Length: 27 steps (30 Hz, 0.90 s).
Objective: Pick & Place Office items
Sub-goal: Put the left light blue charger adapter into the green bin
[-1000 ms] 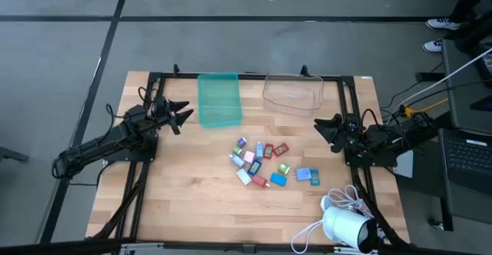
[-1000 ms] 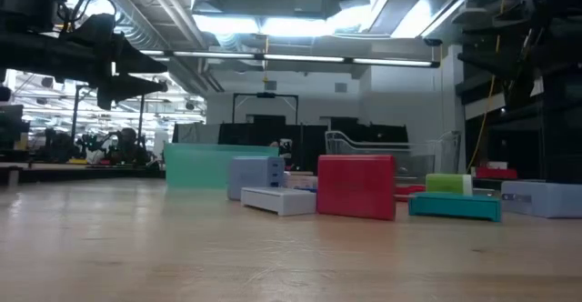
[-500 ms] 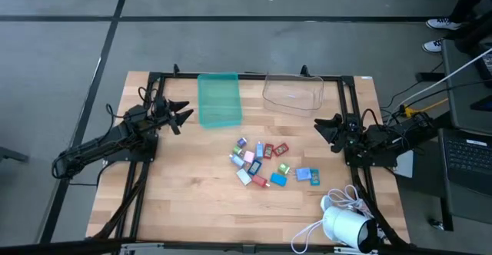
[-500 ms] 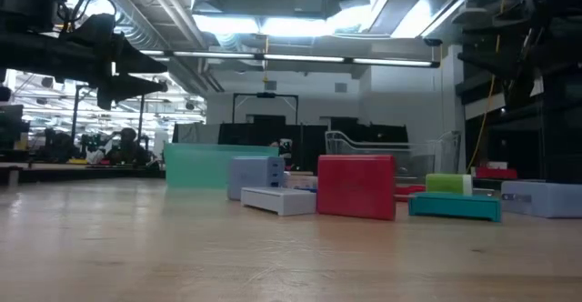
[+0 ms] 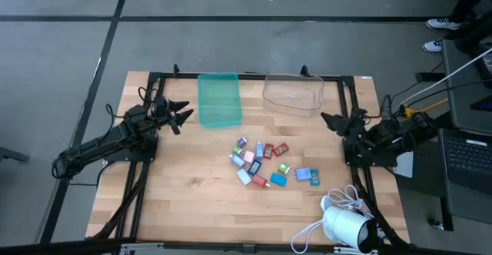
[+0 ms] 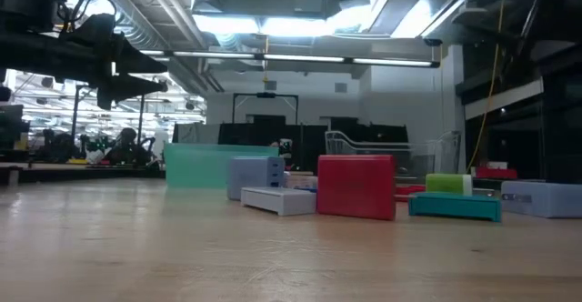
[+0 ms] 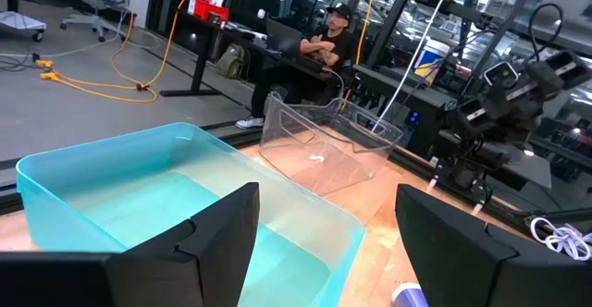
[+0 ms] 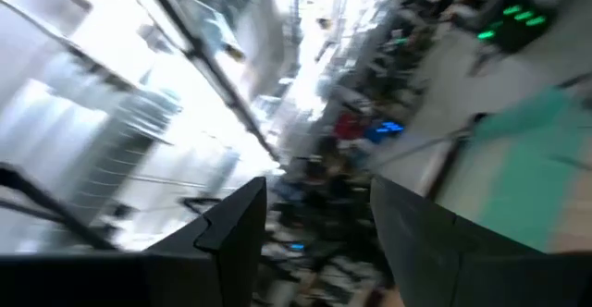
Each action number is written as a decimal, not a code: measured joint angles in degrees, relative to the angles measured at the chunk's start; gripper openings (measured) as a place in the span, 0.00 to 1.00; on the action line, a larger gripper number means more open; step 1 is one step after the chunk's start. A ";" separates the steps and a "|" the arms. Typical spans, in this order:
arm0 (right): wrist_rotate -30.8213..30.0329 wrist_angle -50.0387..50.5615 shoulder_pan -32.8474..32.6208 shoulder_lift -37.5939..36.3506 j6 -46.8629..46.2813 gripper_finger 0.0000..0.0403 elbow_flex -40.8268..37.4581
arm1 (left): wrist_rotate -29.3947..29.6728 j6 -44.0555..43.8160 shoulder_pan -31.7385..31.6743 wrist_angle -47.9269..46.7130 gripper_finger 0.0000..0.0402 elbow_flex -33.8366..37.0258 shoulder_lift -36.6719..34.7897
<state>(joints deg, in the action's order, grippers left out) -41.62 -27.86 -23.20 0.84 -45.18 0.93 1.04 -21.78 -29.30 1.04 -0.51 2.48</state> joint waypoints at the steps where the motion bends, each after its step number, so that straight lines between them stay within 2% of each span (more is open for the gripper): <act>1: 0.92 -1.67 0.00 0.00 -0.10 0.50 0.00 | -0.02 0.00 0.00 -0.02 0.62 0.00 -0.02; 5: 1.48 -6.66 0.00 0.23 1.64 0.50 0.00 | -0.01 0.00 0.00 -0.01 0.62 0.01 -0.01; 9: -3.19 -10.88 0.02 2.09 4.23 0.50 0.00 | -0.01 0.00 0.00 0.00 0.62 0.01 -0.02; 14: -4.46 -11.85 0.00 8.47 -1.95 0.50 2.11 | 0.00 -0.01 0.00 0.00 0.62 0.01 -0.02; 17: -4.40 -11.93 0.00 17.25 -3.18 0.50 7.37 | -0.02 -3.99 0.00 1.82 0.62 0.01 0.00; 21: -2.72 -12.24 0.07 30.95 2.26 0.50 18.81 | 0.99 -7.92 0.00 7.61 0.61 0.02 0.00; 24: -3.28 -11.99 0.28 41.33 10.59 0.50 28.23 | 6.66 -9.71 0.00 13.08 0.62 0.01 0.03; 27: -8.66 -11.91 0.91 49.80 21.35 0.50 36.79 | 13.55 -14.59 0.00 19.09 0.62 0.01 0.02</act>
<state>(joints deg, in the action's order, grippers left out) -50.28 -39.77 -22.29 50.64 -23.82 37.72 14.59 -36.37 -29.30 20.13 -0.51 2.50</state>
